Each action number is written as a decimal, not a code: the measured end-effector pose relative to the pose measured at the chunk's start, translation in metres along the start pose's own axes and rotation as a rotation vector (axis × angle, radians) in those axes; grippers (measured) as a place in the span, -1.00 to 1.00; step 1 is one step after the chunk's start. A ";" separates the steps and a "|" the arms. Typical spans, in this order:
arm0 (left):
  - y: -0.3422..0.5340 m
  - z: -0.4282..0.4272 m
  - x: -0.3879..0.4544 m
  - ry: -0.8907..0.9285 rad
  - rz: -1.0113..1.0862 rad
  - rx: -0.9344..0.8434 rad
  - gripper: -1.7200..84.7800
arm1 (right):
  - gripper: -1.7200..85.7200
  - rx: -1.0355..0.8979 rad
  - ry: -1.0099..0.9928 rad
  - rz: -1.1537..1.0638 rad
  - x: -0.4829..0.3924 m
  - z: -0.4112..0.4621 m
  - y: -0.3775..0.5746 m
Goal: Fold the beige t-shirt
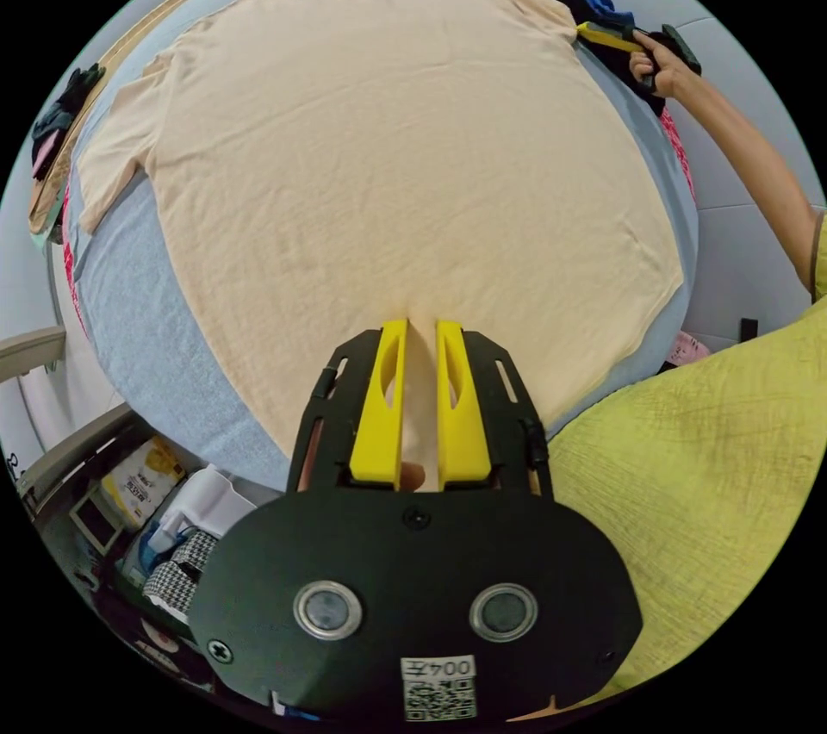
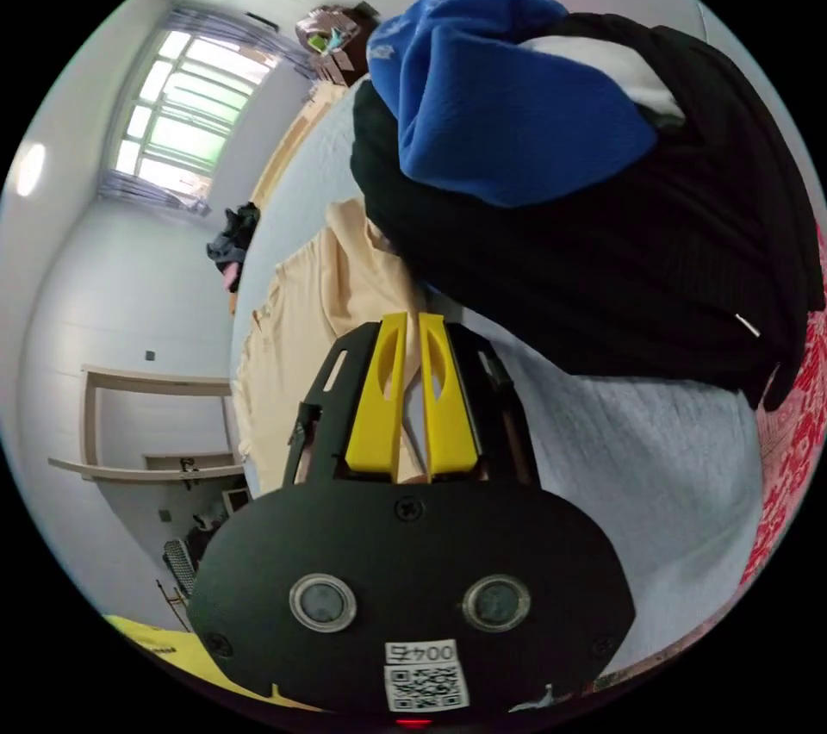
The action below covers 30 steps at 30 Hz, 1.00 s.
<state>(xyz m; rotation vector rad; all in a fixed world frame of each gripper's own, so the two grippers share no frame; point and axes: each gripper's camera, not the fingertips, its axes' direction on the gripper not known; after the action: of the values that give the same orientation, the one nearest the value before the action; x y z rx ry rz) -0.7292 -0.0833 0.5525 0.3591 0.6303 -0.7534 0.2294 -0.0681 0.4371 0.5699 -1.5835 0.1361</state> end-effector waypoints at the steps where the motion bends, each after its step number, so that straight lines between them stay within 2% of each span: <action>1: -0.001 0.001 -0.001 0.003 -0.001 0.000 -0.90 | -0.79 0.023 -0.056 0.002 0.003 -0.003 0.004; 5: -0.006 0.007 -0.005 0.000 0.008 -0.009 -0.93 | -0.66 0.018 -0.197 0.065 0.015 0.012 -0.001; 7: -0.008 0.010 -0.006 0.001 0.004 -0.011 -0.93 | -0.66 -0.030 -0.200 0.058 0.011 0.030 -0.003; 9: -0.009 0.013 -0.008 0.006 -0.002 -0.012 -0.93 | -0.69 -0.052 -0.171 0.052 0.003 0.045 -0.002; 11: -0.010 0.016 -0.009 0.004 -0.002 -0.012 -0.93 | -0.83 -0.034 -0.148 0.063 -0.008 0.055 0.001; 15: -0.013 0.022 -0.010 0.000 0.000 -0.012 -0.94 | -0.87 0.046 -0.152 -0.033 -0.052 0.053 0.012; 18: -0.014 0.026 -0.012 0.004 -0.006 -0.007 -0.94 | -0.88 0.070 0.004 -0.211 -0.120 0.055 0.027; 21: -0.015 0.031 -0.015 0.010 -0.011 0.001 -0.94 | -0.87 0.055 0.237 -0.483 -0.208 0.077 0.055; 26: -0.016 0.040 -0.018 0.017 -0.017 0.010 -0.94 | -0.87 -0.054 0.638 -0.991 -0.339 0.181 0.144; 30: -0.018 0.048 -0.017 0.000 -0.012 0.015 -0.94 | -0.85 -0.172 0.936 -1.263 -0.371 0.279 0.204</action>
<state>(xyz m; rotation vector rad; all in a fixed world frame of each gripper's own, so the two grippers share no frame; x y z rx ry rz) -0.7324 -0.1111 0.5979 0.3698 0.6278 -0.7704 -0.1147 0.0931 0.1006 1.0637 -0.1598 -0.6035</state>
